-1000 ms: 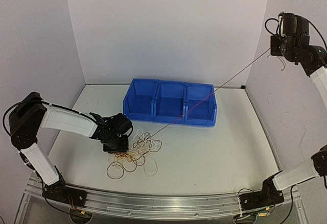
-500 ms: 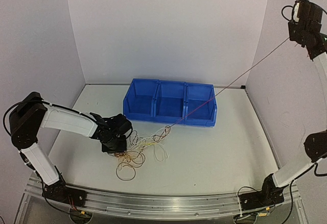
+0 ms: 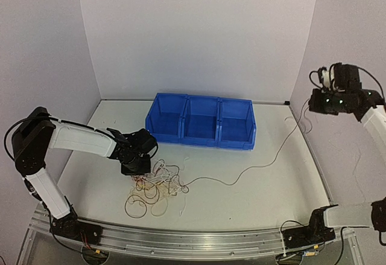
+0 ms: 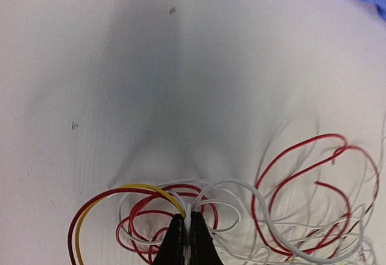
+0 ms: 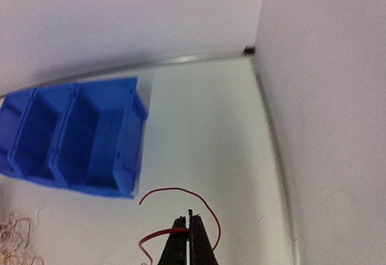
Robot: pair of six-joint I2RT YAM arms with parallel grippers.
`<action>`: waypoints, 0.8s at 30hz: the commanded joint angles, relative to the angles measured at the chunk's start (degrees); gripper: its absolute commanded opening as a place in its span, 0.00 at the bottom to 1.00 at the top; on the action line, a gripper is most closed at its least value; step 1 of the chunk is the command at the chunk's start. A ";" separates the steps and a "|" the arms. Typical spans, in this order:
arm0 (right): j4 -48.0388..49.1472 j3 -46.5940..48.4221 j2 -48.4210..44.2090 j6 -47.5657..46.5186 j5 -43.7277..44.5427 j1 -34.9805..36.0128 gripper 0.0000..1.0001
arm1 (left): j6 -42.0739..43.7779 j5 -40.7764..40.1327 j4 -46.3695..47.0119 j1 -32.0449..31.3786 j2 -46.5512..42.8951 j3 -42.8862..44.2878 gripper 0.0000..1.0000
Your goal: Untangle the cables
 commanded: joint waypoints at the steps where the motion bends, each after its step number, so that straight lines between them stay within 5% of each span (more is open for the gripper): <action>1: -0.87 -14.47 -2.75 14.39 -15.95 -0.03 0.07 | 3.75 -3.85 1.00 0.29 -3.01 6.60 0.00; 3: -1.33 -19.60 -5.66 14.78 -15.68 -0.01 0.26 | 5.32 -3.35 2.77 0.31 -5.52 7.07 0.00; 6: -2.16 -24.15 -9.15 14.01 -18.05 0.27 0.80 | 7.29 -1.89 5.17 0.29 -9.36 7.22 0.00; 10: -6.62 -24.40 -10.43 9.21 -15.63 4.93 0.86 | 8.29 -0.07 5.82 0.29 -12.54 8.04 0.00; 18: -8.02 -14.92 5.80 -3.97 1.94 38.86 0.88 | 8.64 2.82 5.72 0.29 -13.53 9.38 0.00; 21: -9.79 -8.79 15.58 -7.42 12.55 43.54 0.88 | 8.14 3.12 4.93 0.27 -13.04 9.69 0.00; 24: -13.00 -3.10 22.19 -10.02 13.80 44.95 0.89 | 7.54 2.61 4.29 0.29 -12.80 9.65 0.00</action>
